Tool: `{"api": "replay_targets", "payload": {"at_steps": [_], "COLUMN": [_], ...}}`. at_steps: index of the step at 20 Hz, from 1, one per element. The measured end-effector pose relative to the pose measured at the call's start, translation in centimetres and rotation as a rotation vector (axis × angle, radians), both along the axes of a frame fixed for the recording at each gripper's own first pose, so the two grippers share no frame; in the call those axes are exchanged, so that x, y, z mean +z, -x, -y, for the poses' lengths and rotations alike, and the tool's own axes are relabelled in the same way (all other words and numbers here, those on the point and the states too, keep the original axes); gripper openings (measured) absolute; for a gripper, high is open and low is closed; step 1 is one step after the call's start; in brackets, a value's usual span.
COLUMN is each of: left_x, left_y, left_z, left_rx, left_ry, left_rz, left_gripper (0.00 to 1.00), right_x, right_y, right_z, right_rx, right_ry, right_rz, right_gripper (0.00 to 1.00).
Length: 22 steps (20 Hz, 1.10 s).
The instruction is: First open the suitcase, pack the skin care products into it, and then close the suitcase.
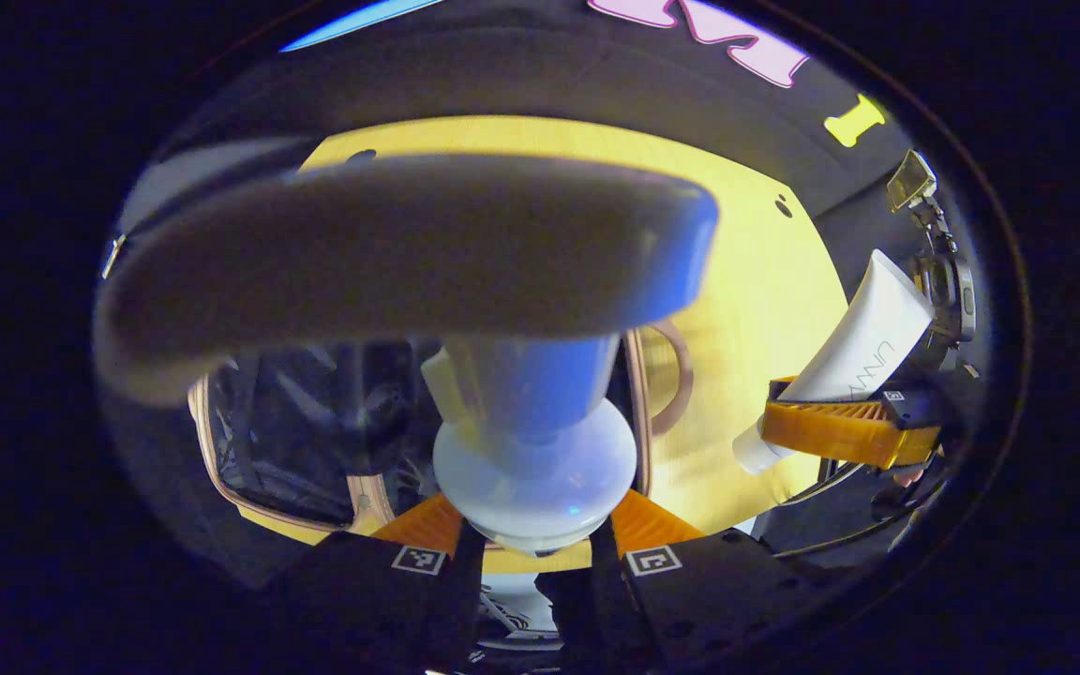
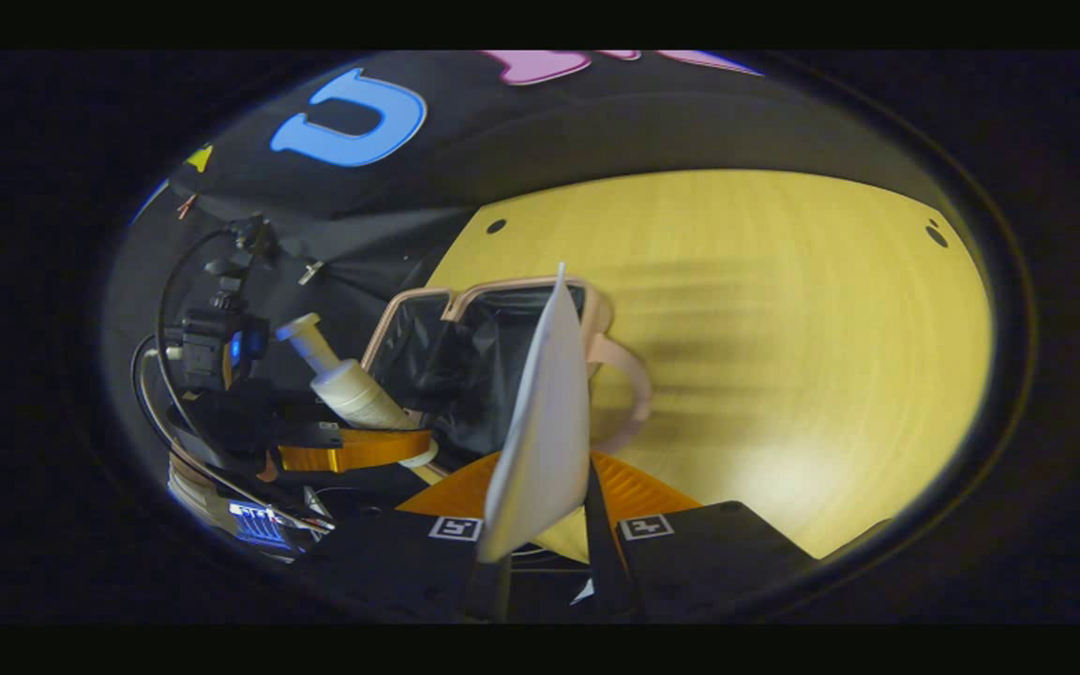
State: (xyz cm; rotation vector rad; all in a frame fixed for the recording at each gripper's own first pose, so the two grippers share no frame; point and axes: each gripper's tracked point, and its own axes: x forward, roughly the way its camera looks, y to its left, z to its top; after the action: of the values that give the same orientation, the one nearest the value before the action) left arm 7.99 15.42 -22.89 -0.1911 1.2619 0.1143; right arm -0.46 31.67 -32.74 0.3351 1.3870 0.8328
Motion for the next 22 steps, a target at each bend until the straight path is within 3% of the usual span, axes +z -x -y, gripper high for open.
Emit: {"api": "replay_targets", "payload": {"at_steps": [5, 10, 12, 13, 19, 20, 21, 22], "left_x": [-3.3, -5.8, -6.6, -6.9, -9.3, -9.7, -10.1, -10.5], "left_y": [1.5, 1.0, 0.8, 0.6, 0.0, -0.2, -0.5, -0.6], "left_z": [-3.1, -3.9, -4.4, -4.5, -4.8, -4.6, -4.5, -4.5], "left_rx": [0.003, 0.035, 0.031, 0.028, 0.074, 0.083, 0.091, 0.1], "left_ry": [0.032, 0.073, 0.064, 0.063, 0.104, 0.133, 0.148, 0.157], "left_rz": [-0.123, -0.181, -0.2, -0.204, -0.237, -0.238, -0.235, -0.23], "left_gripper": [0.55, 0.55, 0.6, 0.55, 0.58, 0.62, 0.59, 0.64], "right_x": [-1.8, -5.4, -6.6, -7.3, -9.9, -10.0, -10.0, -9.9], "right_y": [2.7, 3.8, 3.7, 3.7, 3.6, 3.4, 3.2, 3.3], "right_z": [-6.0, -8.3, -9.0, -9.1, -9.3, -9.5, -9.5, -9.4], "right_rx": [0.09, 0.123, 0.116, 0.112, 0.08, 0.062, 0.05, 0.045], "right_ry": [0.092, 0.218, 0.253, 0.273, 0.344, 0.345, 0.348, 0.351], "right_rz": [-0.138, -0.174, -0.176, -0.18, -0.216, -0.221, -0.228, -0.239], "right_gripper": [0.38, 0.38, 0.39, 0.38, 0.39, 0.31, 0.31, 0.43]}}
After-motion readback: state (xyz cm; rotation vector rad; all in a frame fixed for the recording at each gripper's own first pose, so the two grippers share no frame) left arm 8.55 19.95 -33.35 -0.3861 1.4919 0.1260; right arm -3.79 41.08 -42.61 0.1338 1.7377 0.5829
